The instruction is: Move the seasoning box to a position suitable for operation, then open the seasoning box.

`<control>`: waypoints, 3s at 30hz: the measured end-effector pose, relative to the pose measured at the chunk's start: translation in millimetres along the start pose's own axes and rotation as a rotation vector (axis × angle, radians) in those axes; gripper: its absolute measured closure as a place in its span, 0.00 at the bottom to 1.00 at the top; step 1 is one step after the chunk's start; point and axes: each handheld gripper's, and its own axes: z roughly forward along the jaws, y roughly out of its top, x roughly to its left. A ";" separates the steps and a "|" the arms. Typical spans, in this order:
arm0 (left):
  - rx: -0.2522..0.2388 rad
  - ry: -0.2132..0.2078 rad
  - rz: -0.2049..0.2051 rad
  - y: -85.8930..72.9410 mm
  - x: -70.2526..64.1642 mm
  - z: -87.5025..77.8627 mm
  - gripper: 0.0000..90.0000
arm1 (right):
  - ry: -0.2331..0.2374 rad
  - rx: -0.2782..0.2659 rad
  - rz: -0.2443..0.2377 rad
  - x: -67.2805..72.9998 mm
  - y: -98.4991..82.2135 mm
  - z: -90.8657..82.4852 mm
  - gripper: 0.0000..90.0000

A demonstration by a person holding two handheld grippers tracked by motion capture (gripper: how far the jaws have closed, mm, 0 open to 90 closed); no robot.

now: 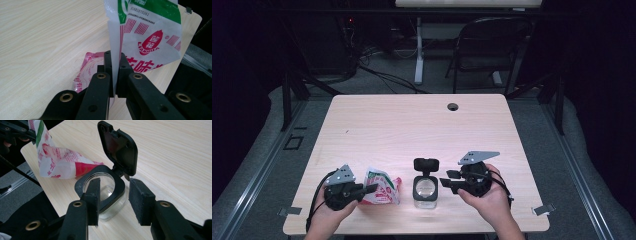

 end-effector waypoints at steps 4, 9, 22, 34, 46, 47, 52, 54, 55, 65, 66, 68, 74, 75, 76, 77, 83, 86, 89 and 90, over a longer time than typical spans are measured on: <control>-0.002 -0.001 0.001 -0.4 -1.2 0.7 1.00 | 0.003 0.007 -0.004 2.0 0.1 2.8 0.68; 0.002 -0.001 0.009 -0.8 -1.9 0.5 1.00 | 0.025 0.029 -0.015 7.2 1.1 9.0 0.68; 0.001 0.013 0.025 -1.4 -4.9 1.4 1.00 | 0.125 0.070 -0.073 29.0 9.9 26.7 0.71; 0.003 0.008 0.030 -1.7 -5.3 2.2 1.00 | 0.152 0.049 -0.075 33.8 18.7 41.5 0.71; 0.002 -0.001 0.030 -0.4 -2.4 2.5 1.00 | 0.143 0.115 -0.103 35.2 23.1 51.7 0.74; 0.000 -0.004 0.027 -0.1 -1.6 2.7 1.00 | 0.135 0.116 -0.106 35.5 23.2 52.1 0.73; -0.002 -0.014 0.032 0.4 0.5 4.0 1.00 | 0.116 0.109 -0.128 34.8 25.2 54.6 0.74; -0.004 -0.012 0.031 0.5 1.0 3.6 1.00 | 0.119 0.098 -0.131 35.0 25.9 56.3 0.75; -0.005 -0.010 0.031 0.5 1.5 3.2 1.00 | 0.119 0.104 -0.139 35.3 26.7 56.8 0.76; -0.005 -0.022 0.031 -0.3 -1.0 5.0 1.00 | 0.184 0.140 -0.159 50.8 36.8 58.7 0.79; -0.006 -0.024 0.030 -0.5 -1.4 5.2 1.00 | 0.188 0.144 -0.165 52.7 37.8 58.2 0.79; -0.004 -0.026 0.034 -0.7 -2.7 5.9 1.00 | 0.200 0.145 -0.165 57.1 38.5 58.2 0.79; 0.002 -0.022 0.040 -0.4 -7.1 7.6 1.00 | 0.227 0.157 -0.192 66.6 40.3 58.1 0.77; 0.004 -0.013 0.042 -0.5 -7.8 7.4 1.00 | 0.235 0.154 -0.192 68.2 40.6 58.1 0.77; 0.002 -0.018 0.041 -0.8 -7.7 7.5 1.00 | 0.241 0.148 -0.189 70.0 40.6 58.6 0.77; 0.001 -0.021 0.038 -1.0 -7.7 7.4 1.00 | 0.245 0.146 -0.187 71.8 40.7 59.2 0.77; -0.002 -0.024 0.033 -2.5 -8.2 6.0 1.00 | 0.246 0.176 -0.200 78.3 44.9 70.6 0.77; -0.009 -0.021 0.031 -3.7 -8.3 4.6 1.00 | 0.256 0.175 -0.202 82.7 46.9 76.7 0.78; -0.017 -0.017 0.022 -5.1 -6.9 1.4 1.00 | 0.254 0.170 -0.215 86.7 51.1 78.4 0.79; -0.018 -0.014 0.027 -5.4 -6.0 0.0 1.00 | 0.257 0.158 -0.212 87.8 52.4 79.0 0.79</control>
